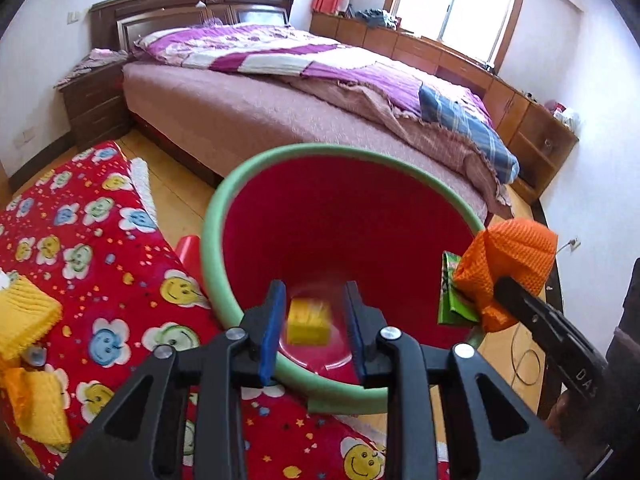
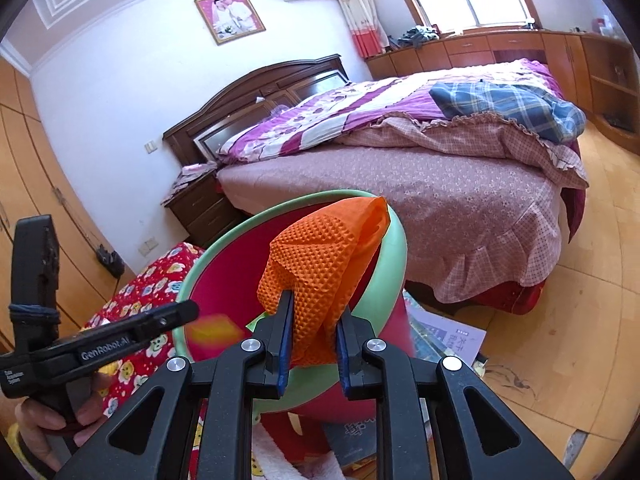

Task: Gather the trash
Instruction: 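Open both grippers to drop the box and mesh bag into the bucket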

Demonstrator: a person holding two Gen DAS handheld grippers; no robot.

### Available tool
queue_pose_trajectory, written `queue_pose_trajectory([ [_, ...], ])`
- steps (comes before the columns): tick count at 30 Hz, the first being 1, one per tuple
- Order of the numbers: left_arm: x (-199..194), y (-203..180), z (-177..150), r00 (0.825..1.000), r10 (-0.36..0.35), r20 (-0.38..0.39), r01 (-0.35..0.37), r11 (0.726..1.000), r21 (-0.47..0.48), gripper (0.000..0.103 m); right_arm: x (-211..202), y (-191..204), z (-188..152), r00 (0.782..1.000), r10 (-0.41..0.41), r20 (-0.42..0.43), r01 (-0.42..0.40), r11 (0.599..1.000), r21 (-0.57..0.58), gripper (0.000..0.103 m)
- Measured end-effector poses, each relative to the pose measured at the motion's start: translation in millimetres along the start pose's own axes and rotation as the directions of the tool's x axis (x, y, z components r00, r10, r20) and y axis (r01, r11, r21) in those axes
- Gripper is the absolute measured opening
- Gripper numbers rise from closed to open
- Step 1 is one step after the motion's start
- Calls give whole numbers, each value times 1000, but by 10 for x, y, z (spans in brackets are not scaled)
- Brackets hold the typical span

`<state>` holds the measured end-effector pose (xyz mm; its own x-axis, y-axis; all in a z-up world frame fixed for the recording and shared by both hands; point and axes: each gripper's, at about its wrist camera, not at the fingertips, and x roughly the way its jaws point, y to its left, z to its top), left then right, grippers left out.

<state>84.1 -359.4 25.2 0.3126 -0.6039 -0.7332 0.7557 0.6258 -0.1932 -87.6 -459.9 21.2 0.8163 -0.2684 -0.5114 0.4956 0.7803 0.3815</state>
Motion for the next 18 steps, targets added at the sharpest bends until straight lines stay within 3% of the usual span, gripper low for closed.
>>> queue_pose_trajectory([
  [3,-2,-14,-18,1000,5,5,-5,1000,-3,39,19,13,0,1000,-4,2,4,1000,-12,20],
  [10,-126,19,-75,999,26,26,-26,1000,-6,41,86,37,-5,1000,-5,-17,4,1000,-21,27],
  [18,-288,115,-159,999,22,34,-21,999,-44,42,83,61,-32,1000,-5,-20,4,1000,-24,27],
])
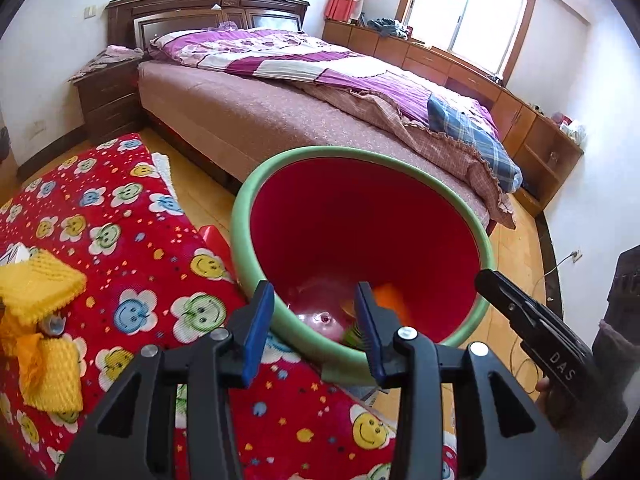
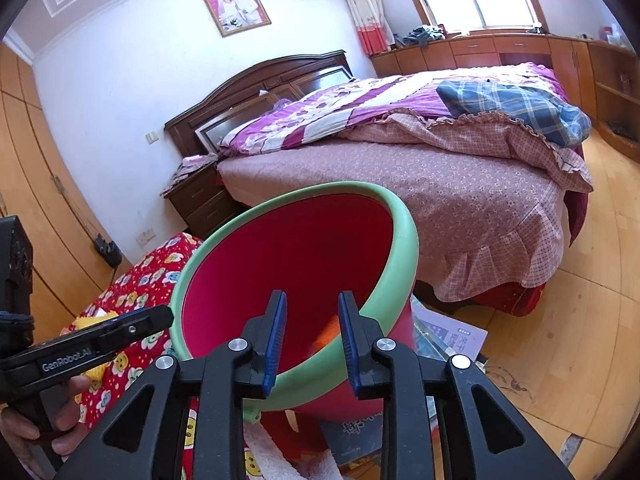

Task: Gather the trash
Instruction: 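Open both grippers to drop the box and mesh bag into the bucket, then move both open grippers back over the remaining items on the bedspread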

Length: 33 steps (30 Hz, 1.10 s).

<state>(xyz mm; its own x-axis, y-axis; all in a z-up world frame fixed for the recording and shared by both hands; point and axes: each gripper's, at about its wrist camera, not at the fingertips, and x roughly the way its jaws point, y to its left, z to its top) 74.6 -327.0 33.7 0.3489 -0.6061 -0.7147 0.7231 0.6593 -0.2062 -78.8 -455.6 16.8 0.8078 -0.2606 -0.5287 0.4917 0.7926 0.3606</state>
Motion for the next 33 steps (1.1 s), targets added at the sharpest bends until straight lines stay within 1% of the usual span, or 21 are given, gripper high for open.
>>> queue_pose_trajectory([
  [18,-300,218,-151,1000,24,18,-22,997,-72,42,-68,-4,-49,1000,-18,-10,18,1000,10,27],
  [28,-496,327,-209,998,47,31,-44,994,-101,42,-174,118,-35,1000,2,4,-2,1000,-7,27],
  [29,-526,348,-221,998,54,33,-50,993,-104,42,-181,145,-37,1000,5,3,-5,1000,-10,28],
  [31,-584,397,-256,997,69,36,-64,992,-110,42,-189,193,-42,1000,5,0,-5,1000,-16,34],
  [33,-647,459,-279,995,86,40,-81,989,-121,42,-200,246,-50,1000,9,-1,-9,1000,-20,38],
])
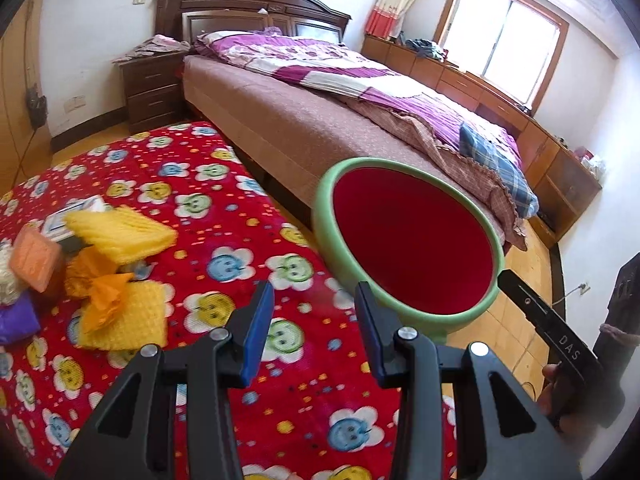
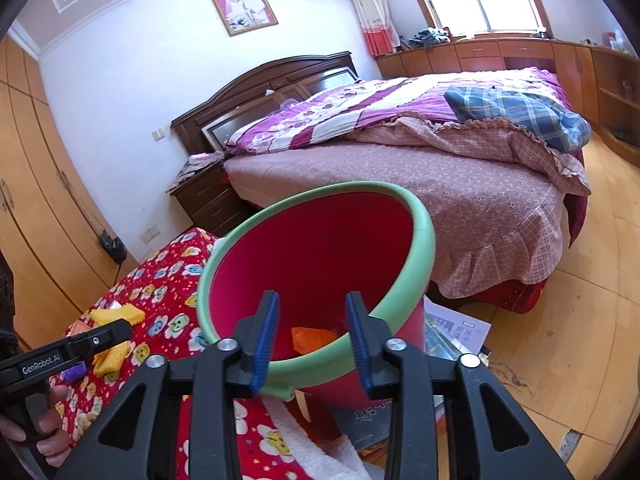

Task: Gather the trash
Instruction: 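Move both open grippers back over the remaining items on the bedspread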

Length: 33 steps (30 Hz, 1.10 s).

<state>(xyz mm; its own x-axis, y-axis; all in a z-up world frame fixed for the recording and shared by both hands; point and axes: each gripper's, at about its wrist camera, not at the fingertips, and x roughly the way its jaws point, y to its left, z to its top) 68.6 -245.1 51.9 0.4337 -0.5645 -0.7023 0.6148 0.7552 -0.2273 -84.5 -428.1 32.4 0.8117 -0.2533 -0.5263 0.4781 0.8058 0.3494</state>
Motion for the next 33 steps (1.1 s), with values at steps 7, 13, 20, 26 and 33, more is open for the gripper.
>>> queue_pose_trajectory([
  [7,-187,252,-37,996,88,19,-87,995,-42,57,-15,180,-34,1000,25,-17,-25,1000,-12,50],
  [13,-328,527,-103,987,160,26,-157,983,-93,63,-19,371,-72,998,46,-33,-47,998,-38,58],
  [20,-542,870,-189,973,223,58,-211,963,-166,75,-5,602,-136,996,67,-60,-71,995,-74,62],
  [26,-683,1179,-268,960,275,55,-256,939,-229,79,14,754,-193,994,72,-82,-79,992,-95,70],
  [33,-778,1567,-339,942,334,40,-312,912,-265,88,35,900,-252,992,82,-98,-93,988,-123,72],
])
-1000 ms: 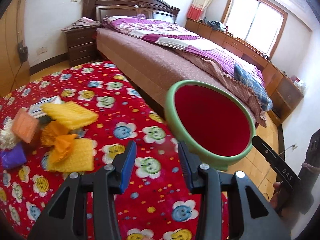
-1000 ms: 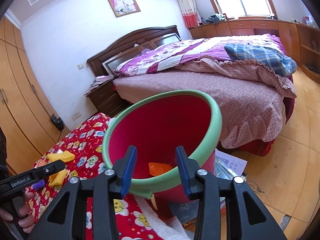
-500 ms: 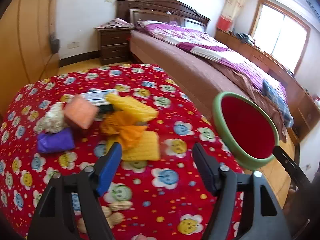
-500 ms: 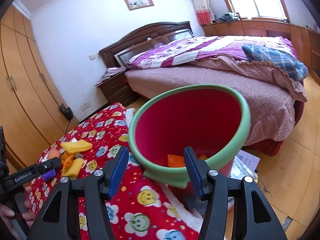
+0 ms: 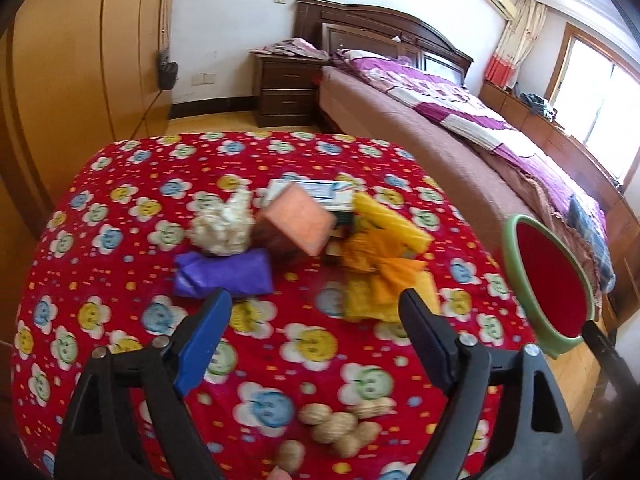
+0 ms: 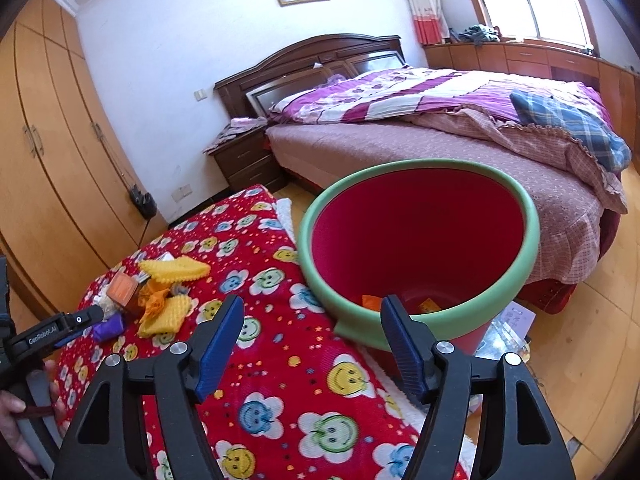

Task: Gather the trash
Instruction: 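Move both open grippers back over the remaining items on the bedspread, then grasp the purple plastic bag with the left gripper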

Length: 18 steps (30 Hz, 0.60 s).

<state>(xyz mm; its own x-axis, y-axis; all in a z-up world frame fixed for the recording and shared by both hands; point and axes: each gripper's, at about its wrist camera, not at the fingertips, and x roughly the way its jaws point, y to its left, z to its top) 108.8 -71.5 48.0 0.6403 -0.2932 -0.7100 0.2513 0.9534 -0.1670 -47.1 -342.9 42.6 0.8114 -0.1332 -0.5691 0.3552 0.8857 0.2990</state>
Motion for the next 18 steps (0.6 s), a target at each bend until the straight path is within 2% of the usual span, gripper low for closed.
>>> queue_pose_trajectory([
  [8,164,326,13,998,53,-31,-54,998,-22,89,72,109,-35,1000,7,-29,-7,1000,-10,72],
  [12,296,389,36,997,62,-47,-64,997,-35,89,90,135,-50,999,1,-40,-2,1000,-13,72],
  [18,557,418,84,991,121,-60,-122,993,-13,90,108,148,-58,999,-6,-50,5,1000,-14,72],
])
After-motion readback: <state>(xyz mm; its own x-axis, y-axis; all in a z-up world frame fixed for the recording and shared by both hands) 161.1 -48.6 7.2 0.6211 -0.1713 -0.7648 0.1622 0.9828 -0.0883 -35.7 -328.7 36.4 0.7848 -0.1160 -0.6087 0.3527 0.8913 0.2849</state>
